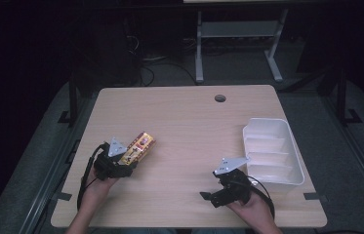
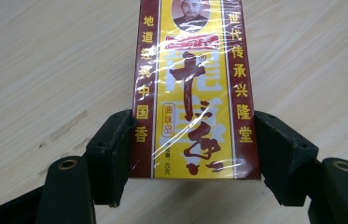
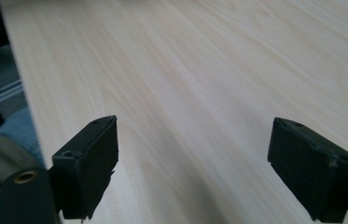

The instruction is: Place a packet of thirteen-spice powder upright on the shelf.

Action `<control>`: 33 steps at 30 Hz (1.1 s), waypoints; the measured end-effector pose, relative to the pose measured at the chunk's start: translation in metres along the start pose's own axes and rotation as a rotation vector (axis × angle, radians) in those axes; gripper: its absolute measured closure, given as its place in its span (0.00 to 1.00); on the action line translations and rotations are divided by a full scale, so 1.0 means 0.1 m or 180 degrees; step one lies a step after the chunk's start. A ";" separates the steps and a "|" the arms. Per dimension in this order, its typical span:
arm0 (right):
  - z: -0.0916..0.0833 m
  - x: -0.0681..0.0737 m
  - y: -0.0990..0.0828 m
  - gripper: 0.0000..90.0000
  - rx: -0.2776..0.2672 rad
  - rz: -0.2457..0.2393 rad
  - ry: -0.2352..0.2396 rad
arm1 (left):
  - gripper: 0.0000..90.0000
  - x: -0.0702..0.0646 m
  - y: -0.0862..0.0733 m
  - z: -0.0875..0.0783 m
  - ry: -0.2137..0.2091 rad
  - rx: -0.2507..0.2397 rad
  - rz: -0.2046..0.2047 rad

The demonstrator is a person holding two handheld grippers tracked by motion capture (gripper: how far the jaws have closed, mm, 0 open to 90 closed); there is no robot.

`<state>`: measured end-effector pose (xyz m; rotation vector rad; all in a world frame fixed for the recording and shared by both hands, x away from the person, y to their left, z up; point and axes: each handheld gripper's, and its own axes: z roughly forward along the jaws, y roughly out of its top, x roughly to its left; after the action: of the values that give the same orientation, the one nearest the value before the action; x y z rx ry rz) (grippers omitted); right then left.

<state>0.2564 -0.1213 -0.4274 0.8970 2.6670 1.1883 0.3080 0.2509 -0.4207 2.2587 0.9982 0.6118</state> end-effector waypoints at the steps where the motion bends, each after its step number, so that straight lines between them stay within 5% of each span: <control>1: -0.01 0.01 0.00 0.17 -0.0023 0.0006 0.0032 | 0.37 -0.06 0.02 -0.03 -0.0008 -0.0050 0.0038; 12: -0.08 0.02 0.04 0.16 -0.0211 0.0035 0.0071 | 0.37 -0.36 0.14 -0.09 -0.0207 -0.0275 0.0235; 23: -0.16 -0.06 0.03 0.24 -0.0338 0.0251 0.0221 | 0.37 -0.70 0.26 -0.11 -0.0400 -0.0380 0.0502; 33: -0.16 -0.11 0.03 0.26 -0.0389 0.0390 0.0286 | 0.37 -1.06 0.34 -0.12 -0.0602 -0.0461 0.0854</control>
<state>0.2619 -0.1366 -0.4157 1.0229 2.6053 1.4337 0.2524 0.1543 -0.4076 2.2874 0.5467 0.5494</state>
